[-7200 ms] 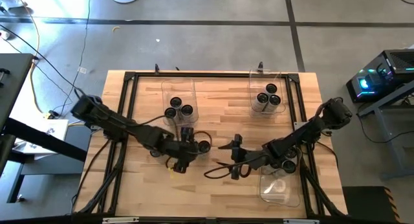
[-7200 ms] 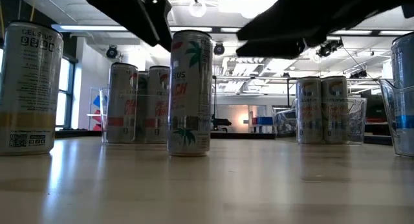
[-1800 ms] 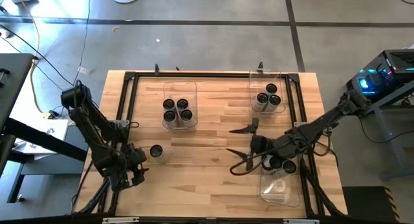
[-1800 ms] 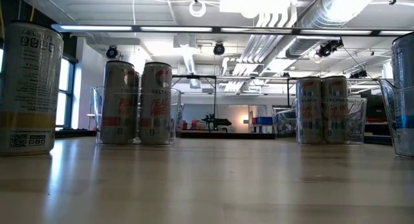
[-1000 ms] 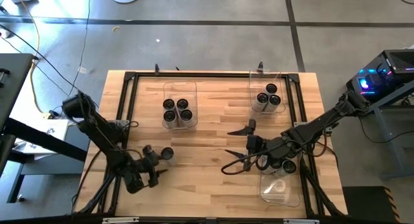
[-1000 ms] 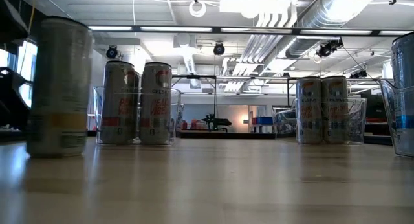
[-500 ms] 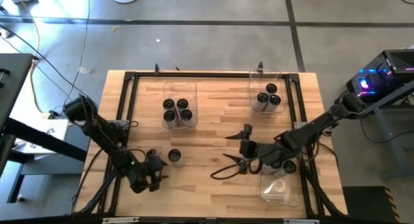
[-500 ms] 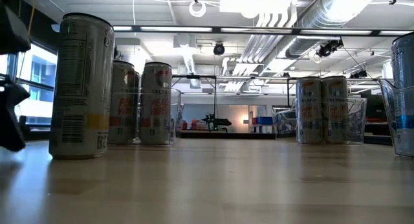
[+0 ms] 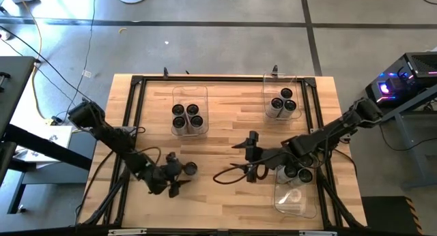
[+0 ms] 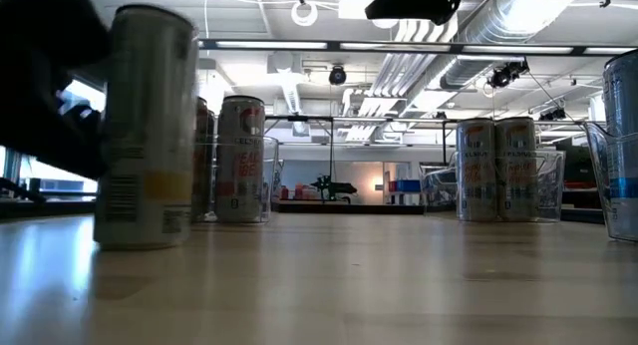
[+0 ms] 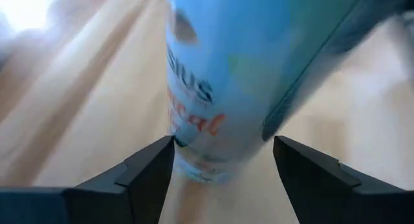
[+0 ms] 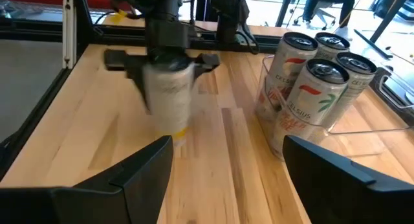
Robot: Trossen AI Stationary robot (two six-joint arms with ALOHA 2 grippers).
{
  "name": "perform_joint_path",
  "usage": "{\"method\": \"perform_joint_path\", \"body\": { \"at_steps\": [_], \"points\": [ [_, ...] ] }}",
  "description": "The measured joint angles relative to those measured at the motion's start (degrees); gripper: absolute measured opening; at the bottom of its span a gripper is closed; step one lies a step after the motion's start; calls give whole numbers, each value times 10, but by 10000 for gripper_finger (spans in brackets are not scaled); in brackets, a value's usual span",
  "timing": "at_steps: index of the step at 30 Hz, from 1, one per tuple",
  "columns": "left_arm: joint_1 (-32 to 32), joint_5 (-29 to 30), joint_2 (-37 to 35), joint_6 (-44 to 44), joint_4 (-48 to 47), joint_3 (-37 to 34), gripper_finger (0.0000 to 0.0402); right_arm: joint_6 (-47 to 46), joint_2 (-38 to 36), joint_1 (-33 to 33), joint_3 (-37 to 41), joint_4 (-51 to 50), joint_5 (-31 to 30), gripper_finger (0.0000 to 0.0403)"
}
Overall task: Sort soda cans
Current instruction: Put the white-yellow soda can into the top right transparent bin
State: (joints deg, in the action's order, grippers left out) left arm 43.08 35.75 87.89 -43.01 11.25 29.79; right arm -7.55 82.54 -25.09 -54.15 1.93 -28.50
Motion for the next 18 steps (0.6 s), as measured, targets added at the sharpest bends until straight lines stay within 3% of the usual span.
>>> {"method": "perform_joint_path", "body": {
  "at_steps": [4, 8, 14, 18],
  "points": [
    [-14, -62, 0, 66, 98, 1, 248, 0, 0, 0, 0, 0, 1, 288],
    [-15, -62, -1, 77, 113, 1, 242, 0, 0, 0, 0, 1, 4, 288],
    [-30, -37, 17, 115, 139, 0, 241, 54, 36, 12, 0, 93, 159, 288],
    [-56, -60, 51, 162, 213, 0, 241, 99, 85, 19, 0, 174, 214, 288]
  ]
}}
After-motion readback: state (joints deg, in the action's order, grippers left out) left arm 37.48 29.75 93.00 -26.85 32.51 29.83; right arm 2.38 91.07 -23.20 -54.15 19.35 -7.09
